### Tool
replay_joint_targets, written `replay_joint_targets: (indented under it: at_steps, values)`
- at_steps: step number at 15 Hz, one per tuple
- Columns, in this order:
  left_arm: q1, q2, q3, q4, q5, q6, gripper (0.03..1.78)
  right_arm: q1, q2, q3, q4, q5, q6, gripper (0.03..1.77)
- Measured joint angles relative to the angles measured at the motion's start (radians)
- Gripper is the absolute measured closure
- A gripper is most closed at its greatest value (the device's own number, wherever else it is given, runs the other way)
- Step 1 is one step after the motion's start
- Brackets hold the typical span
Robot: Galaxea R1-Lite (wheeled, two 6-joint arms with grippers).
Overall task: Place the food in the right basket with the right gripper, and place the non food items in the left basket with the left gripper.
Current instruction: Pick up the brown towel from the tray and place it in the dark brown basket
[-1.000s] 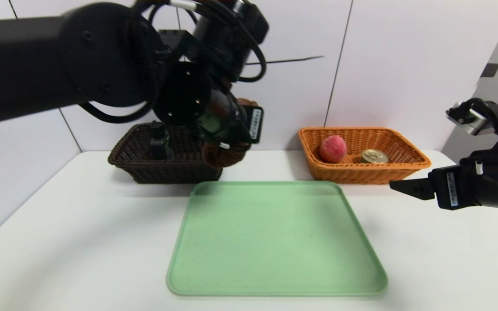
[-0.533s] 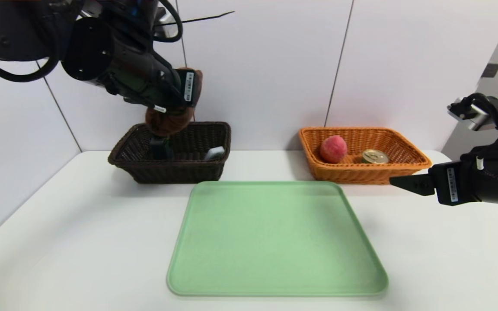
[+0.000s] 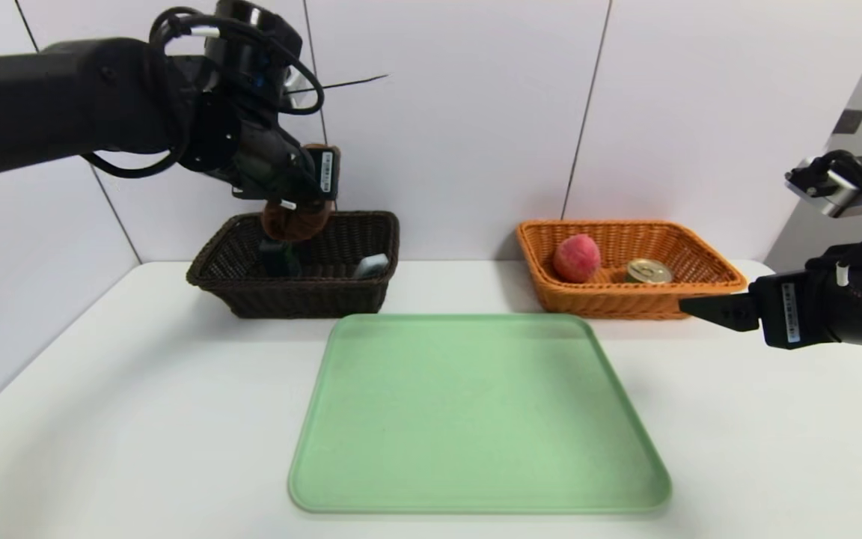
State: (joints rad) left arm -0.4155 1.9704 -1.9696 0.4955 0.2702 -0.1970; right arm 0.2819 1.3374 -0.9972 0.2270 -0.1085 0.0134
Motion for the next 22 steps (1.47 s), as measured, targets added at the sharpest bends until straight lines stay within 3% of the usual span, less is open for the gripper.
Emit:
replay_joint_targets:
  at_steps: [8, 15, 18, 22]
  values:
    - [0.019, 0.161, -0.003, -0.122, 0.007, 0.012, 1.24, 0.0, -0.023, -0.005, 0.0, 0.0, 0.002, 0.1]
    - [0.02, 0.216, -0.003, -0.16, 0.008, 0.018, 1.22, 0.0, -0.061, 0.014, 0.004, 0.002, 0.0, 0.1]
    - [0.023, 0.23, -0.003, -0.171, 0.008, 0.017, 0.86, 0.0, -0.07, 0.024, 0.003, 0.001, -0.002, 0.1]
    - [0.025, 0.251, -0.003, -0.193, 0.008, 0.02, 0.55, 0.0, -0.077, 0.034, 0.003, 0.002, 0.0, 0.1]
